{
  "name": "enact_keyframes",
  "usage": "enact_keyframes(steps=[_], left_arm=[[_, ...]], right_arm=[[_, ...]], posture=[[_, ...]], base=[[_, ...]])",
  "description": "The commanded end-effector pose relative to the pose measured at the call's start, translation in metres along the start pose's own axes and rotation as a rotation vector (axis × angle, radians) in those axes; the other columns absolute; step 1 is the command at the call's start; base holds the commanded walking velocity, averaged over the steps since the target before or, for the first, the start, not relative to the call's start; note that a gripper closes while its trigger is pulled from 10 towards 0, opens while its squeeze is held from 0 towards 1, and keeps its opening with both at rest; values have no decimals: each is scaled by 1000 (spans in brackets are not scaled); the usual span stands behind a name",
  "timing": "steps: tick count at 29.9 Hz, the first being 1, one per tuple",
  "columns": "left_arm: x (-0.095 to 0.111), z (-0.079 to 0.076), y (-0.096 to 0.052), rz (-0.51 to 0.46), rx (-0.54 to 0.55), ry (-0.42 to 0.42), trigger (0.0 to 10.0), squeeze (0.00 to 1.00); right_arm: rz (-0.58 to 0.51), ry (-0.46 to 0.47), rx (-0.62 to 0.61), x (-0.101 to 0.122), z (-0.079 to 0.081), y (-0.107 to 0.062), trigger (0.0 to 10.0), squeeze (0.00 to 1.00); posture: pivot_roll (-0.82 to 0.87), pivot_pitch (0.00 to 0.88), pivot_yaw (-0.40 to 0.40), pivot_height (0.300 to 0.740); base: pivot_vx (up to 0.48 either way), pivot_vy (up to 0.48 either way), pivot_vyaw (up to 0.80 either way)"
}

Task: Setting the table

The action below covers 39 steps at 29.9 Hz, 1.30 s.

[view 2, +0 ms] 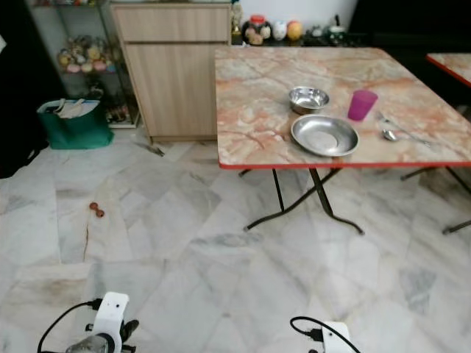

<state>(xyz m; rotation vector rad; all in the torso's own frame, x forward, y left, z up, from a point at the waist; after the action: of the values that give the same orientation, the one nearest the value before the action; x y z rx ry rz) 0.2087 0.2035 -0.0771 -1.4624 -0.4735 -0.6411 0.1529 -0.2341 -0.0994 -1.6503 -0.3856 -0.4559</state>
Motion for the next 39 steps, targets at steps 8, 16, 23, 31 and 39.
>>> enact_keyframes(steps=[8, 16, 23, 31, 39], left_arm=[[-1, -1, 0, 7, 1, 1, 10000, 0], [3, -3, 1, -8, -1, 0, 10000, 0], [7, 0, 1, -30, 16, -3, 10000, 0], [82, 13, 2, -353, 47, -50, 10000, 0], [172, 9, -18, -739, 0, -79, 10000, 0]], right_arm=[[1, -3, -6, -1, -2, 0, 10000, 0], [-3, -4, -6, 1, -2, 0, 10000, 0], [-3, -1, -7, 1, -1, 0, 10000, 0], [-4, -6, -6, 2, -2, 0, 10000, 0], [-5, -14, -5, 2, -2, 0, 10000, 0]], posture=[[99, 0, -41, 740], [98, 0, -41, 740], [96, 0, -37, 740], [99, 0, -35, 740], [109, 0, -36, 740]], base=[[0, -425, 0], [0, -417, 0], [0, -161, 0], [0, 0, 0], [0, 0, 0]])
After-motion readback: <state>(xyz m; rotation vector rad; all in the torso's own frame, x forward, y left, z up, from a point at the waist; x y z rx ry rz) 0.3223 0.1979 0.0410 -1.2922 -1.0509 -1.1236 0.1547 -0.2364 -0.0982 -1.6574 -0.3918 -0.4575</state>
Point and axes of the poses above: a point about 5 cm out from each wrist's last joint towards the gripper, its own y axis pointing out of the wrist towards the gripper, its own x axis along the axis of the wrist's last joint, z = x × y, the point moved 1 cm from there along y, pointing out of the wrist towards the gripper, and after that the axes turned 2 degrees about -y, right-handed, at the moved point
